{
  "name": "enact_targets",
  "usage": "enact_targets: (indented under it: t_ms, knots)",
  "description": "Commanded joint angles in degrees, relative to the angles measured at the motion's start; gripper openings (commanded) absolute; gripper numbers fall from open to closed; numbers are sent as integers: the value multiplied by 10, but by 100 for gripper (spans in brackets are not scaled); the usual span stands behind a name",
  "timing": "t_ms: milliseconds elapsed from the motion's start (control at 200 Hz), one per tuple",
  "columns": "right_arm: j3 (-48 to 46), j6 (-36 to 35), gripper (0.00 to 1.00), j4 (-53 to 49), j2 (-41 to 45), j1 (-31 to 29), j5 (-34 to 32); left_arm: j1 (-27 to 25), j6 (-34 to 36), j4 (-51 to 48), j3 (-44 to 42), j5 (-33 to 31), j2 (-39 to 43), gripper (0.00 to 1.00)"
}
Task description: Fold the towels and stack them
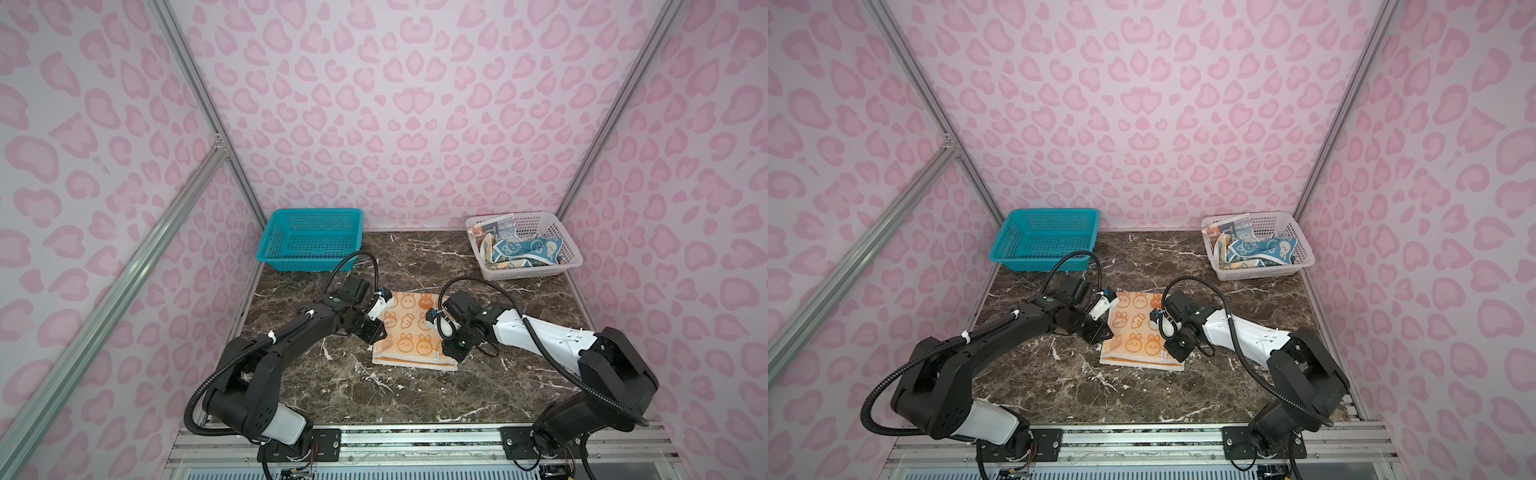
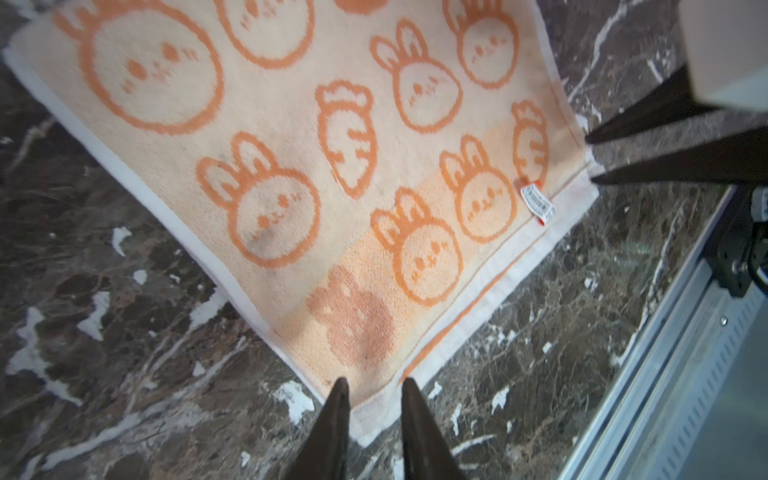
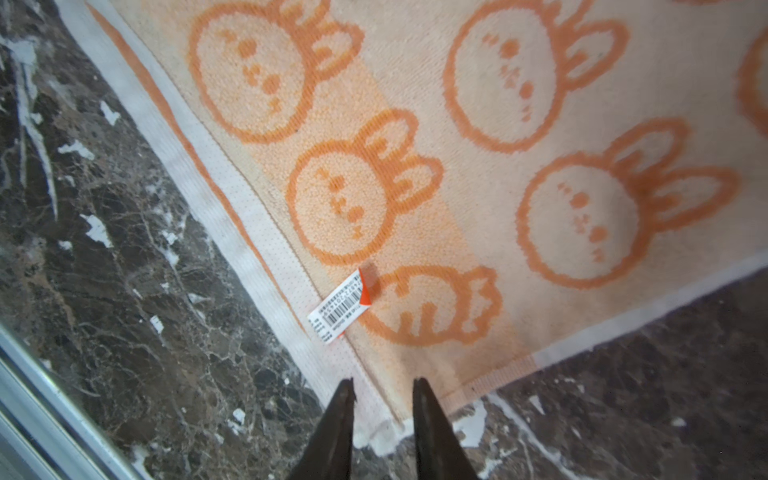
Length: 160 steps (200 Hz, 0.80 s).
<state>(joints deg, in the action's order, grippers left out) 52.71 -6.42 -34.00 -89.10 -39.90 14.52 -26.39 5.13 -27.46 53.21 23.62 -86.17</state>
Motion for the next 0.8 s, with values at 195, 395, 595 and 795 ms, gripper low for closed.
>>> enact_targets:
  t_ms: [195,395,595,795]
  knots:
    - [-6,108,22,-10,-43,-17,-1,-7,-190,143,-64,21,-20,3]
    - [1,134,19,-35,-87,-19,-20,-9,-201,127,-93,8,-25,3]
    - [27,139,18,-65,-118,-17,-46,-13,-194,104,-120,-2,-32,3]
    - [52,133,17,-94,-129,-17,-79,-34,-209,108,-137,-22,-42,3]
